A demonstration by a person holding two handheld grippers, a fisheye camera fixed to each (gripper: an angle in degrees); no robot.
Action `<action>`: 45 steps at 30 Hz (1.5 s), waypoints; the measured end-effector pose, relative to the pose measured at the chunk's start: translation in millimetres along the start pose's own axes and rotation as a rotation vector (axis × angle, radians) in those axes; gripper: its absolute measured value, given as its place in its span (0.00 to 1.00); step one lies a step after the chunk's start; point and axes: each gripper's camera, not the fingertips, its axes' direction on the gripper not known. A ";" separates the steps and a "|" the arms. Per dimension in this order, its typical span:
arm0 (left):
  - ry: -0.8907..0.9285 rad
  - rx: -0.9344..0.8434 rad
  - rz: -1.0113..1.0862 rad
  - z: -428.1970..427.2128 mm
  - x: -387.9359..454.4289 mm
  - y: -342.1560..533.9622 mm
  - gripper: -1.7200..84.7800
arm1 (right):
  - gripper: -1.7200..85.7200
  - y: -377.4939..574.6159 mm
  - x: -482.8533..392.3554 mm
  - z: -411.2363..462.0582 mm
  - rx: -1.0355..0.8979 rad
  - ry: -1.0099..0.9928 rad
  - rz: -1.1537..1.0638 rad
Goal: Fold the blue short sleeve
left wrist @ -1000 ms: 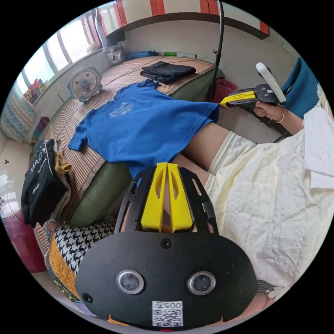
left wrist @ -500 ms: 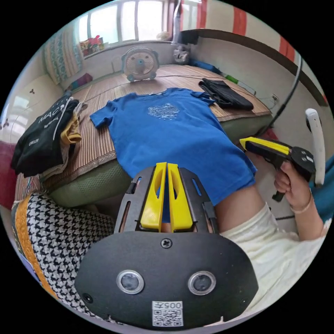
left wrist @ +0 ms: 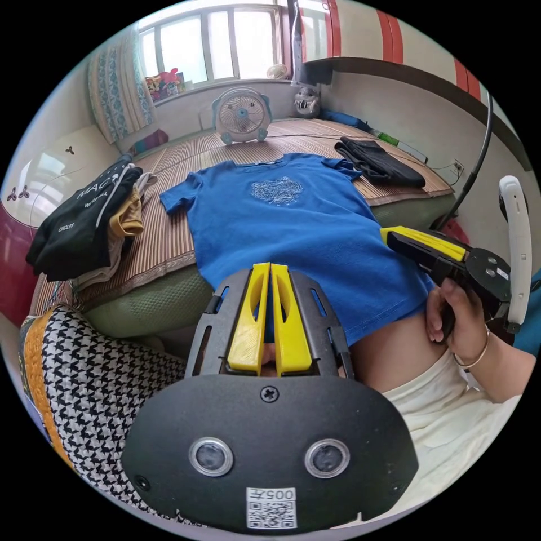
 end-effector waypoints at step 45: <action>0.061 -0.001 -0.047 25.5 -12.1 -2.3 0.02 | 0.00 0.7 15.8 5.3 0.001 -0.031 0.066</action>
